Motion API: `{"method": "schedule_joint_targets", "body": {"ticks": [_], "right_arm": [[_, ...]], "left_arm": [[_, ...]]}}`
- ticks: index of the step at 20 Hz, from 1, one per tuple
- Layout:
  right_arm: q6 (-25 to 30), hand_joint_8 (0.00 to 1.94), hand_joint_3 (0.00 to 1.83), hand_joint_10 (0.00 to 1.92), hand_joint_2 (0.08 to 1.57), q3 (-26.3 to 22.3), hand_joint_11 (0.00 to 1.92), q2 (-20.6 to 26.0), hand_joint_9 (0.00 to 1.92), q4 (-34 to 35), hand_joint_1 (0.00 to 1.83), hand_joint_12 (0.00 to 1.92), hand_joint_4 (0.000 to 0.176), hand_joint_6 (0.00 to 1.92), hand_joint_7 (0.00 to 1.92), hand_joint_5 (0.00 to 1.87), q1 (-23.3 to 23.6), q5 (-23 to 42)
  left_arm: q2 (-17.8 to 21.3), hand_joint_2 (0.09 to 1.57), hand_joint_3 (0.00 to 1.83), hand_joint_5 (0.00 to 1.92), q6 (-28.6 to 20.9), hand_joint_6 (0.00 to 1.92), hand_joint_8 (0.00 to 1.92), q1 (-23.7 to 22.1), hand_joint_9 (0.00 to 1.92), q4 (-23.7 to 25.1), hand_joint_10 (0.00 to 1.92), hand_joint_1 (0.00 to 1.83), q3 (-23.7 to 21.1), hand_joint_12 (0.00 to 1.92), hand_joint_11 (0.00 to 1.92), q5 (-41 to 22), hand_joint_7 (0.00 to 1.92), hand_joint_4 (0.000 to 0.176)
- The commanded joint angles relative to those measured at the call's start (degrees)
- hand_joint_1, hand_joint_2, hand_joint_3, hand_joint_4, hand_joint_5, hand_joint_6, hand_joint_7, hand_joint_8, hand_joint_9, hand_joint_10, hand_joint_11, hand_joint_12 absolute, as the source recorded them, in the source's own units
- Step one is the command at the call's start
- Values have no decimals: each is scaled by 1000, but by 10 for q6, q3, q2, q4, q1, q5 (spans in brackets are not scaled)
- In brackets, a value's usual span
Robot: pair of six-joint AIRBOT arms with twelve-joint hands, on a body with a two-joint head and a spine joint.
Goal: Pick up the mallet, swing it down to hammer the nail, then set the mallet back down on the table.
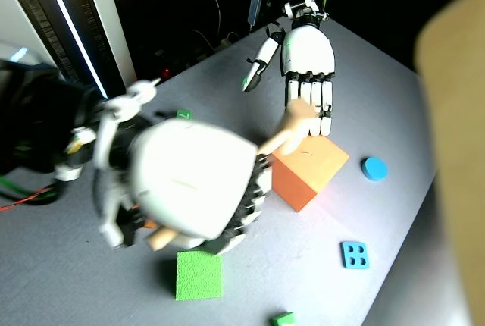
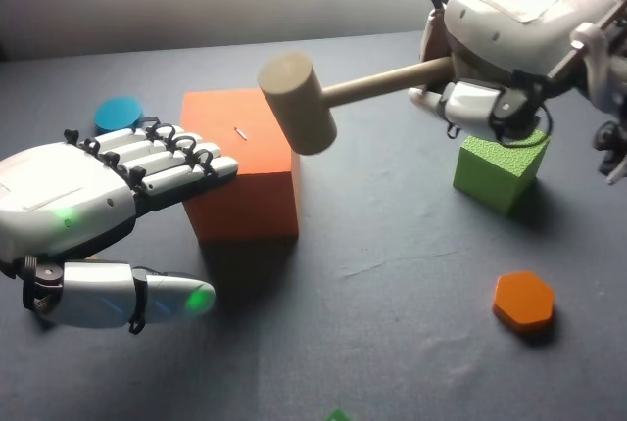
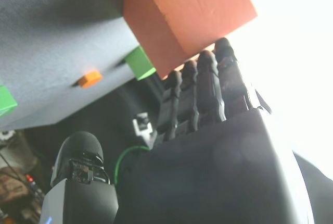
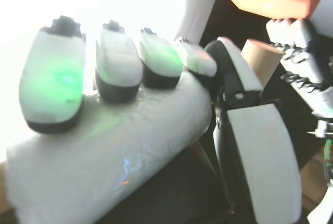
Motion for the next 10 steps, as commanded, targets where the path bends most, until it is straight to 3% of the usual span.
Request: {"method": "schedule_joint_targets", "body": {"ticks": [1,3,5,6,10], "right_arm": [[19,1941,25,1921,1571,-7,1867,7,1711,-57,494,1921,176,1921,1586,1341,-3,-32],[103,1941,21,1921,1571,-13,1895,15,1732,-187,494,1921,176,1921,1610,1351,-33,-26],[125,1941,10,1921,1567,-10,1883,12,1713,-223,497,1921,176,1921,1588,1311,-45,-19],[219,1941,6,1921,1571,12,1892,-7,1726,-292,472,1921,176,1921,1602,1309,-58,1],[235,1941,2,1921,1563,60,1916,-52,1733,-306,509,1921,176,1921,1635,1345,-62,33]], "left_arm": [[3,1148,0,101,0,0,0,-1,81,-7,0,0,1,95,46,-36,98,0],[4,1143,0,113,0,7,10,-1,99,-7,9,0,1,101,57,-37,118,0],[4,1142,0,125,0,10,15,-2,119,-7,15,0,1,109,72,-37,137,0],[4,1144,0,121,0,5,7,-6,111,-7,8,0,3,104,53,-38,128,0],[4,1140,0,104,-5,1,1,-20,97,2,1,0,8,104,47,-37,109,0]]}}
